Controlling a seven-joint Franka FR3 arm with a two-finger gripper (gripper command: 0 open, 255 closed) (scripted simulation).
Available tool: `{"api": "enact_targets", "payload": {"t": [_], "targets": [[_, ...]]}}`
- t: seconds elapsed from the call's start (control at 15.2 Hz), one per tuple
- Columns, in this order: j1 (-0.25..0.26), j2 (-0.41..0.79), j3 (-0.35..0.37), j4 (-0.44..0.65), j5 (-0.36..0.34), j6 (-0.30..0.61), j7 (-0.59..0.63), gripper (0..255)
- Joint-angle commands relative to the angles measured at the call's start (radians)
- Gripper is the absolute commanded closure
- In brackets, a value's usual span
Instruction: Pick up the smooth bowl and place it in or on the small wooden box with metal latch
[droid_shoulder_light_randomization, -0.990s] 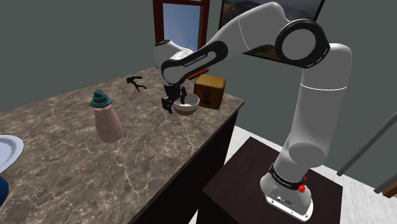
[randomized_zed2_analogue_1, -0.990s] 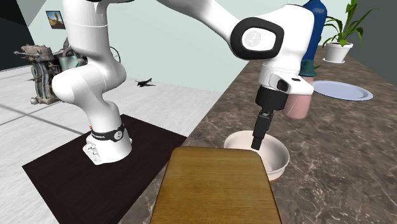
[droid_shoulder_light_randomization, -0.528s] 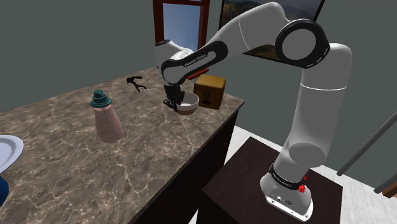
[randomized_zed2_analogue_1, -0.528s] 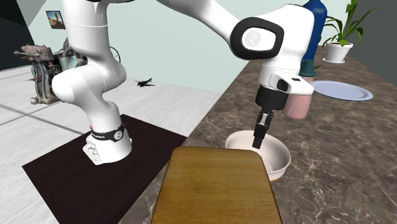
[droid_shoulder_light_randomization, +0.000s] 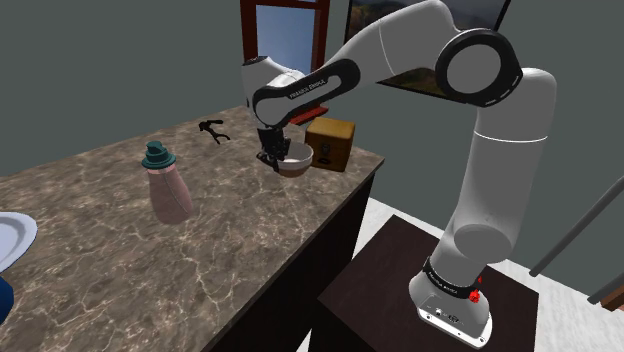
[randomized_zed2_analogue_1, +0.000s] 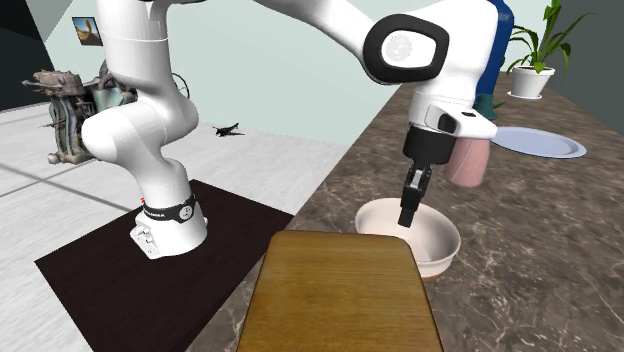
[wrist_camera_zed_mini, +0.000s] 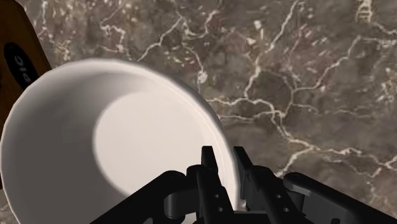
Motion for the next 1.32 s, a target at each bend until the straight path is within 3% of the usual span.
{"api": "enact_targets", "payload": {"t": [0.0, 1.25], "targets": [[0.000, -0.011, 0.001, 0.012, 0.004, -0.023, -0.005, 255], [0.003, -0.067, 0.007, 0.195, 0.027, -0.257, -0.049, 255]]}}
